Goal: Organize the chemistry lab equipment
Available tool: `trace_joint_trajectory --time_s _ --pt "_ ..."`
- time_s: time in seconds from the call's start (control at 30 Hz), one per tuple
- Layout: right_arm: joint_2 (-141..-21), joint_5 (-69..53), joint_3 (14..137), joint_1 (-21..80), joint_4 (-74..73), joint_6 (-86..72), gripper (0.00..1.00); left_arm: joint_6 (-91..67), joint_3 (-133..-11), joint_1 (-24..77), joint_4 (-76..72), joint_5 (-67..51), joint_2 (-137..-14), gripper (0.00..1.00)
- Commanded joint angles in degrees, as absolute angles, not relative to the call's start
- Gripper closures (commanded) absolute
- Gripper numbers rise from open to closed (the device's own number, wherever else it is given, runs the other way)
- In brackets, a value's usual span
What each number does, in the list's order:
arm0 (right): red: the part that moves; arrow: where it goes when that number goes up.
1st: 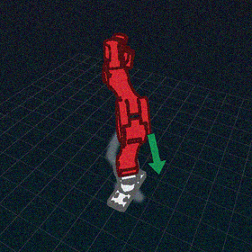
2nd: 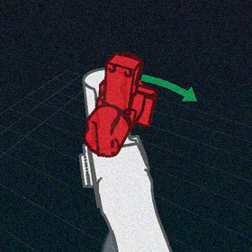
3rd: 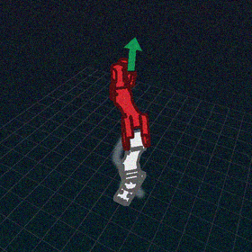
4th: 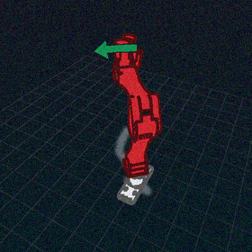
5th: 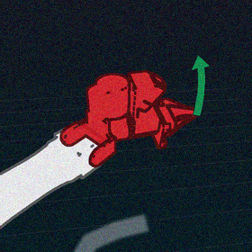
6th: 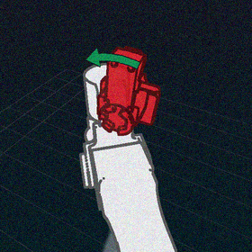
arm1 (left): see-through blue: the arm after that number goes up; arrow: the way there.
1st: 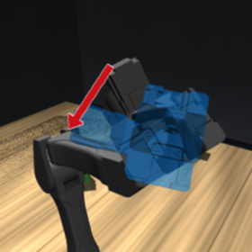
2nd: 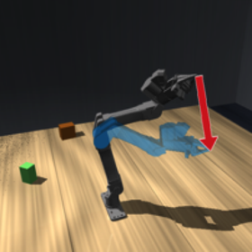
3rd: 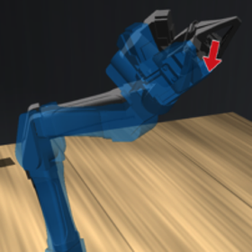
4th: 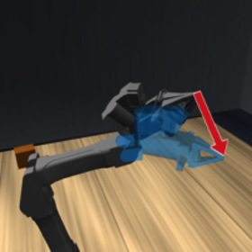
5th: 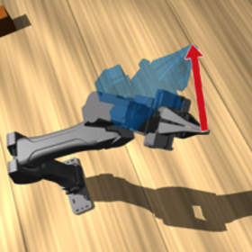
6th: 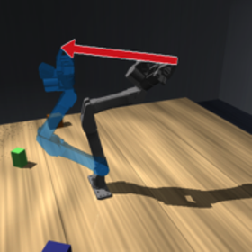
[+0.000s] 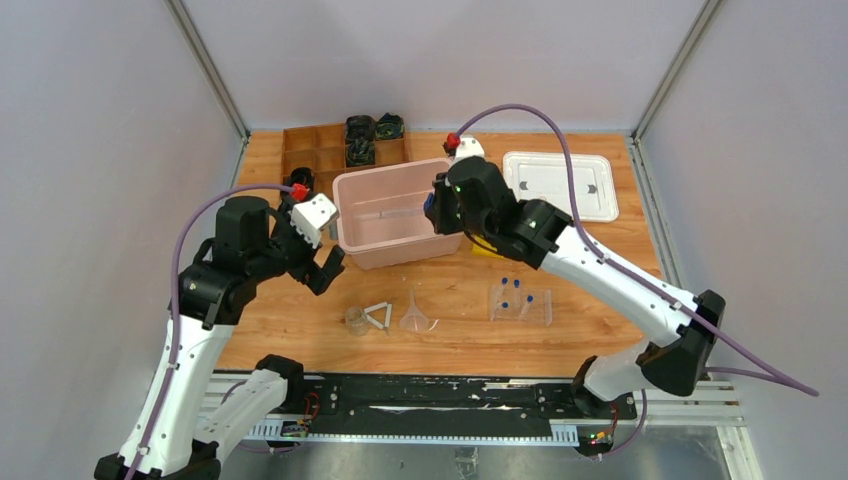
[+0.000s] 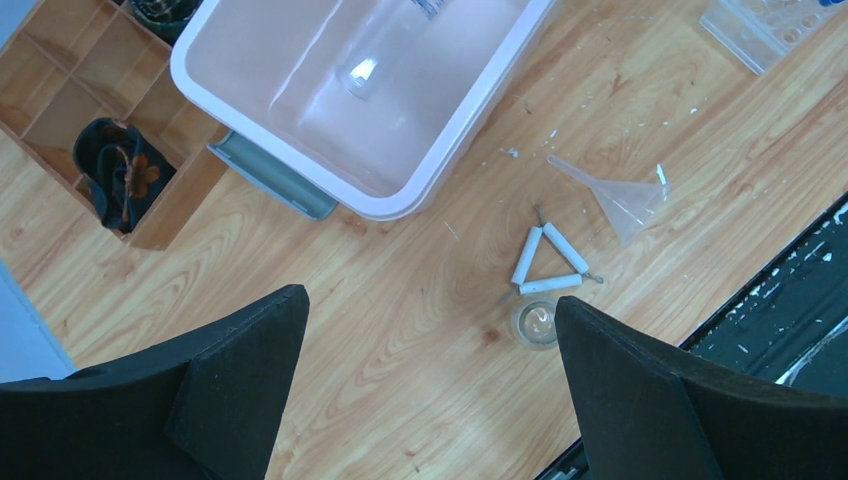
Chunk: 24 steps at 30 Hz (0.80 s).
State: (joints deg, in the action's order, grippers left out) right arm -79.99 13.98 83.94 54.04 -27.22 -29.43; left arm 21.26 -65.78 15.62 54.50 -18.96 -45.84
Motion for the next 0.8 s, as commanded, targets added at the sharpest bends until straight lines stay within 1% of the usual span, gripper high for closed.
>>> trace_joint_trajectory --time_s 0.0,0.2,0.47,0.6,0.77 --pt "-85.23 8.25 90.71 49.7 -28.32 -27.29 1.0 22.51 -64.7 15.82 53.53 -20.72 -45.61 0.0" --pt "-98.93 3.65 100.35 44.81 -29.79 -25.99 1.0 23.23 -62.72 15.82 52.9 -22.2 -47.89 0.0" --pt "-112.86 2.45 109.55 41.99 -29.82 -24.44 1.0 26.13 -59.56 15.82 50.62 -23.31 -48.64 0.0" --pt "-118.09 1.05 111.88 40.5 -28.84 -24.48 1.0 27.68 -57.67 15.82 49.91 -23.88 -49.29 0.0" --pt "-122.31 -0.58 112.01 39.03 -26.31 -25.22 1.0 28.51 -56.74 15.82 49.75 -24.4 -50.59 0.0"
